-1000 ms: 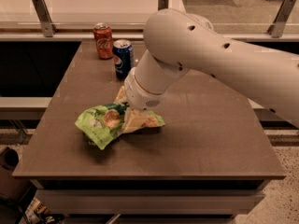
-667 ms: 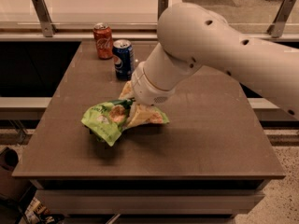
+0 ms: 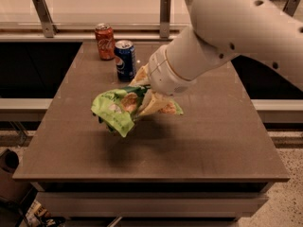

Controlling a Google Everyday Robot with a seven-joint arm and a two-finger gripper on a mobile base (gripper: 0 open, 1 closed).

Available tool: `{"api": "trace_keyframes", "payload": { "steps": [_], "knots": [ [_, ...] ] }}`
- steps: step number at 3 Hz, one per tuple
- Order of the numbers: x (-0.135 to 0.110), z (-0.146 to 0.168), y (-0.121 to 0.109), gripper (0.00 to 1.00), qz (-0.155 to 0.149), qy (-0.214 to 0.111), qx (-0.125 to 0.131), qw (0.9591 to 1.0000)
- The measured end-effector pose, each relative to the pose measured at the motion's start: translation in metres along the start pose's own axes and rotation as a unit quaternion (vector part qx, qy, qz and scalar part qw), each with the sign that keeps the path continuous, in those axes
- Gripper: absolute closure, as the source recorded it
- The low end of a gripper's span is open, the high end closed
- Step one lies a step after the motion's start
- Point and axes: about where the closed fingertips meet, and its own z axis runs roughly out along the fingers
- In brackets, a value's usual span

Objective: Pick green rice chip bag

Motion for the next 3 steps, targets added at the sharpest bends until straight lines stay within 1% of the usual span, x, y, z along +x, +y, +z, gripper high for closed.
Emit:
{"api": "trace_keyframes", "payload": {
  "steps": [1, 2, 3],
  "knots": [
    [-0.003, -0.024, -0.013, 1.00, -0.006, 0.001, 0.028, 0.9996],
    [-0.013, -0.057, -0.033, 1.00, -0.011, 0.022, 0.060, 0.9979],
    [-0.013, -0.058, -0.034, 1.00, -0.011, 0.023, 0.060, 0.9979]
  ]
}}
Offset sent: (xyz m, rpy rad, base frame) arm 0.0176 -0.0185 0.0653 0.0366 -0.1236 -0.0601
